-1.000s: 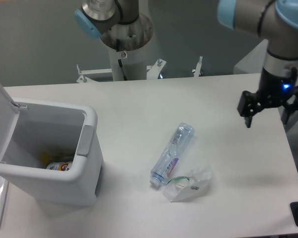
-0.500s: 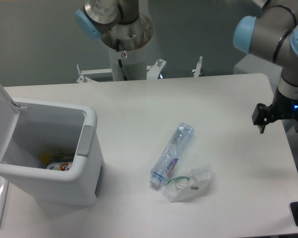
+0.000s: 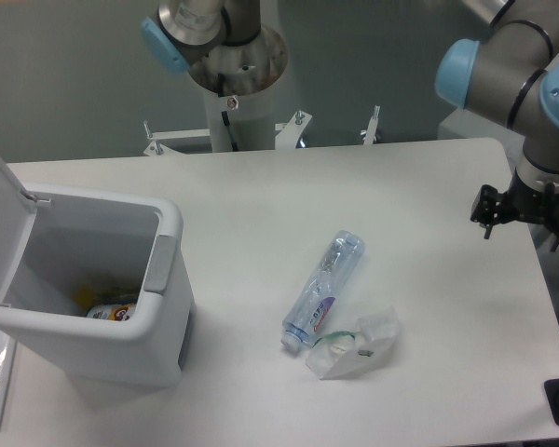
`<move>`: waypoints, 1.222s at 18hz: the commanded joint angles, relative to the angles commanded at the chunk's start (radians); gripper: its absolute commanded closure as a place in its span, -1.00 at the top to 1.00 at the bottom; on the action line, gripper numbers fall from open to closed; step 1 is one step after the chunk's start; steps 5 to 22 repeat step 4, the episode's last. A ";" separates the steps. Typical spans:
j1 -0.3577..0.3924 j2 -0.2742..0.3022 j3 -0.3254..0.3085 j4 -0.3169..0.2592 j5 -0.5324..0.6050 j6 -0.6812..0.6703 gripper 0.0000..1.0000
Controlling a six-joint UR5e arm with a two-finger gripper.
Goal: Open the trash can
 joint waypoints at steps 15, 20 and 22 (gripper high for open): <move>0.005 0.000 0.000 0.000 0.000 0.002 1.00; 0.005 0.000 0.000 0.000 0.000 0.002 1.00; 0.005 0.000 0.000 0.000 0.000 0.002 1.00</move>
